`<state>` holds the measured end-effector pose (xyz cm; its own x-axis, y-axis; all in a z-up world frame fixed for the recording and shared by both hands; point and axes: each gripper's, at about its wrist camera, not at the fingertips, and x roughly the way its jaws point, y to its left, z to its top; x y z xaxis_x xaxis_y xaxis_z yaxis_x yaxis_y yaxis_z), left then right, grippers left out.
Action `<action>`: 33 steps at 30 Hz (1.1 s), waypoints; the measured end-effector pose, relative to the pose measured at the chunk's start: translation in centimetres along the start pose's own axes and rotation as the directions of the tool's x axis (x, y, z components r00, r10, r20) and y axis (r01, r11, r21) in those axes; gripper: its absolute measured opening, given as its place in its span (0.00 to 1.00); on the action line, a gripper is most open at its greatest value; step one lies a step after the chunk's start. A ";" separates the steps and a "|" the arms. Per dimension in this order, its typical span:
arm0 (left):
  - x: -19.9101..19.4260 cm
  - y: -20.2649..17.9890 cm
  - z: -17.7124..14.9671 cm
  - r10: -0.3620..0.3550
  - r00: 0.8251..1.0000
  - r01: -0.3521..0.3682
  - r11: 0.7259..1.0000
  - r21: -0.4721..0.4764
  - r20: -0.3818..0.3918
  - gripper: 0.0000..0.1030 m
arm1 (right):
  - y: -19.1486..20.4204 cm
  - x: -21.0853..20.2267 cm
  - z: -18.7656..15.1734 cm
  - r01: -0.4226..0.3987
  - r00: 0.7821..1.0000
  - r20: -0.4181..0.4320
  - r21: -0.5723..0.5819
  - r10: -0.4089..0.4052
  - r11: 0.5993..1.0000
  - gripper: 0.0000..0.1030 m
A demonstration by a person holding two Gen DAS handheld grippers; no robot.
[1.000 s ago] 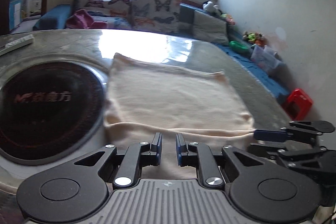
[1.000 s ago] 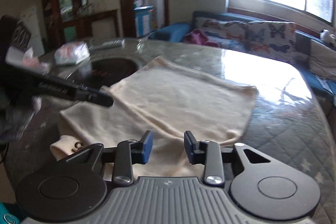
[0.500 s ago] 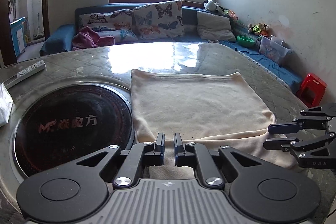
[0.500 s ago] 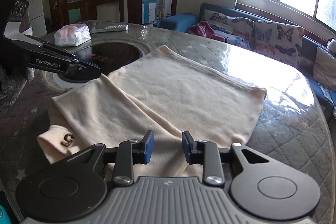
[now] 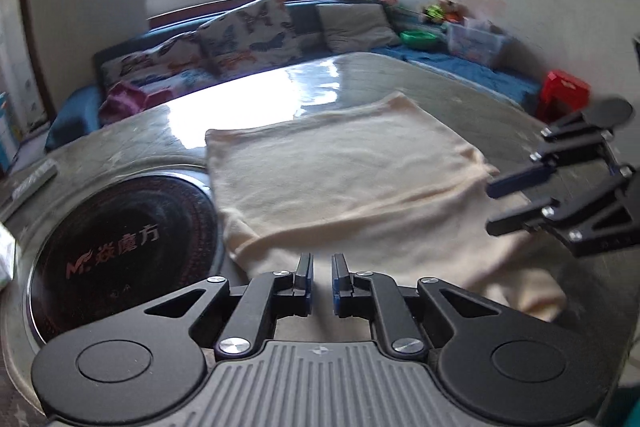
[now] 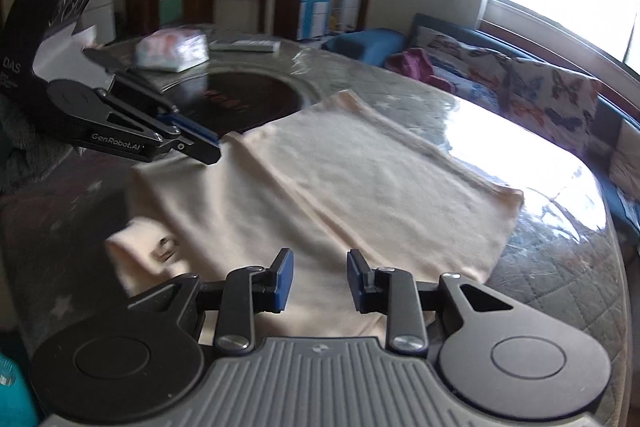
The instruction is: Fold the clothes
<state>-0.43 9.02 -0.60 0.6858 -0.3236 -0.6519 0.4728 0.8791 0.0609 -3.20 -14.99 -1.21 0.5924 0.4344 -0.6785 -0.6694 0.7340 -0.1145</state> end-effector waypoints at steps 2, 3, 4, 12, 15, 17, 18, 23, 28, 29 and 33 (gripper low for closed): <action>0.0 -0.8 -0.8 -0.005 1.000 0.006 0.998 0.054 -0.016 0.12 | 0.5 0.0 -0.6 -0.002 1.000 -0.026 -0.020 0.002 1.000 0.27; 0.2 -0.9 -1.2 -0.002 1.000 0.003 0.998 0.063 -0.028 0.12 | 0.6 0.1 -0.9 -0.001 0.999 -0.038 -0.023 0.000 1.000 0.27; 0.3 -1.1 -1.5 0.001 0.999 0.002 0.997 0.072 -0.039 0.12 | 0.7 0.2 -1.3 0.002 0.999 -0.049 -0.025 -0.003 1.000 0.27; -2.6 -2.4 -3.0 0.004 1.000 0.001 0.969 0.246 -0.018 0.15 | 0.4 -0.5 -2.3 0.016 0.999 -0.047 0.005 -0.016 1.000 0.27; -3.4 -3.7 -4.3 0.002 1.000 0.005 0.930 0.366 -0.017 0.21 | 0.5 -1.2 -2.1 0.006 0.999 -0.042 -0.004 -0.006 1.000 0.27; -3.3 -4.5 -5.1 0.002 1.000 0.003 0.903 0.430 -0.012 0.23 | 0.5 -1.9 -2.0 0.002 0.999 -0.038 -0.012 -0.002 1.000 0.27; -3.2 -4.9 -5.3 -0.004 1.000 0.007 0.893 0.450 -0.008 0.24 | 0.5 -2.2 -2.0 0.005 0.999 -0.038 -0.025 -0.006 1.000 0.28; -1.8 -6.3 -5.5 -0.018 1.000 0.003 0.872 0.490 0.025 0.25 | 1.2 -3.5 -2.4 0.015 0.998 -0.052 -0.105 -0.021 0.994 0.37; -0.9 -6.5 -5.2 -0.039 0.997 0.003 0.869 0.495 0.064 0.20 | 2.6 -4.7 -3.1 0.003 0.997 -0.068 -0.236 -0.020 0.972 0.50; -0.8 -6.4 -5.1 -0.043 0.997 0.003 0.869 0.494 0.071 0.13 | 2.9 -4.8 -3.2 -0.005 0.997 -0.071 -0.256 -0.013 0.967 0.51; -0.6 -4.9 -3.1 -0.065 0.993 0.023 0.915 0.402 0.093 0.09 | 3.6 -4.5 -3.5 -0.033 0.997 -0.073 -0.311 0.010 0.950 0.58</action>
<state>-4.89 6.00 -2.90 0.7020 -0.4117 -0.5812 0.6707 0.6566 0.3450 -9.87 -16.08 -1.06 0.5513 0.4026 -0.7308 -0.7946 0.5205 -0.3126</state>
